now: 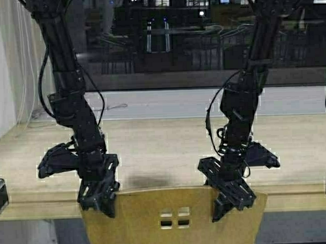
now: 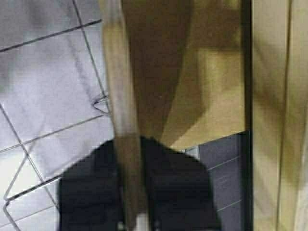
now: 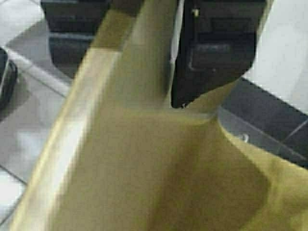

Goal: Push the chairs under the table

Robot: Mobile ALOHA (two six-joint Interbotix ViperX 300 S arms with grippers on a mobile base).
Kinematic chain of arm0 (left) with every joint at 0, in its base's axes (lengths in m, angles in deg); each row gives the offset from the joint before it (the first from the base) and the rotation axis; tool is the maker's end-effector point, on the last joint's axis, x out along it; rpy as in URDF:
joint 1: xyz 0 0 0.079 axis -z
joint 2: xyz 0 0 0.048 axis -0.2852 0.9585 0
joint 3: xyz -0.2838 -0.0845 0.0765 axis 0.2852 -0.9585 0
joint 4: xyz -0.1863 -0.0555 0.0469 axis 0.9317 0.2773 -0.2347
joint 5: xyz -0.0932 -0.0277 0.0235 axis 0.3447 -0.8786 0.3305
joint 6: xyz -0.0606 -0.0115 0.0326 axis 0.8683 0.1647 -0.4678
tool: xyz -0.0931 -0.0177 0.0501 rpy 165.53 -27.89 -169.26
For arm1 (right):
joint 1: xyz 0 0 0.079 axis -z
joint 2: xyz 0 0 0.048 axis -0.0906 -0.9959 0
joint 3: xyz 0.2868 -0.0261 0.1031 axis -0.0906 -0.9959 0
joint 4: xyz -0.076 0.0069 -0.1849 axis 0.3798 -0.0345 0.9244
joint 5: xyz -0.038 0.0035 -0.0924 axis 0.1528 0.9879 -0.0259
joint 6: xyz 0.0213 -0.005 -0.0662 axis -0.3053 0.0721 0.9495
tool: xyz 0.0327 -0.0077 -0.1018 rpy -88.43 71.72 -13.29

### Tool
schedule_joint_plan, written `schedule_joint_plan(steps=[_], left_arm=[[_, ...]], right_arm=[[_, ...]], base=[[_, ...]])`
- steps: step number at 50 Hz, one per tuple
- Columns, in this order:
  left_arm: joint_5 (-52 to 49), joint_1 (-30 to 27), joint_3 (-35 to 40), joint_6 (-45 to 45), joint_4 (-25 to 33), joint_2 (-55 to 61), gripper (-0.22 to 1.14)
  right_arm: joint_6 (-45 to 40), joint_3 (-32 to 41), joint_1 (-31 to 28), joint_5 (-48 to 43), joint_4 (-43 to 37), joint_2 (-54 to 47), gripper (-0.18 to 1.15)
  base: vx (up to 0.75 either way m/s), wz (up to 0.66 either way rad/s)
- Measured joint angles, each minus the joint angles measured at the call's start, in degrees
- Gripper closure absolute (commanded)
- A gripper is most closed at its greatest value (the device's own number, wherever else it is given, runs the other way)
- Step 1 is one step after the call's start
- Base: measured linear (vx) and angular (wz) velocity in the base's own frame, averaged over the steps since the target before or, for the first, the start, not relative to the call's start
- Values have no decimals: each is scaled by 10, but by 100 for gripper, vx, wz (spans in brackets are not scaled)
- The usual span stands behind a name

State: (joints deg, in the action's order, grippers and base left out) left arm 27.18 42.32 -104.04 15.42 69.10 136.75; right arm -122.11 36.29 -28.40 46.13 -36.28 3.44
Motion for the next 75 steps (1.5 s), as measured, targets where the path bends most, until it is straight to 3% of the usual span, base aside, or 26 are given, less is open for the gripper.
schedule_joint_plan(steps=[8,18,23,26,45,65,75], left_arm=[[-7,-1,0,0,0,0,63],[-9,-1,0,-38,-8,0,26],[-9,0,3,-73,-15,-1,8],[-11,0,7,-84,-17,-1,2],[-35,-3,-13,-93,-17,-47,3],[-70,-15,-103,-120,-17,-204,3],[-80,-14,-162,-150,-18,-287,3]], right_arm=[[0,6,-1,3,0,-2,75],[6,19,4,25,0,-4,27],[77,29,11,47,9,-4,11],[91,32,11,55,12,-4,11],[83,8,16,72,12,38,11],[83,-97,53,113,39,216,11],[92,-112,61,142,81,292,11]], base=[[4,0],[0,-1],[-1,-1],[-1,-1],[0,0],[0,0],[0,0]])
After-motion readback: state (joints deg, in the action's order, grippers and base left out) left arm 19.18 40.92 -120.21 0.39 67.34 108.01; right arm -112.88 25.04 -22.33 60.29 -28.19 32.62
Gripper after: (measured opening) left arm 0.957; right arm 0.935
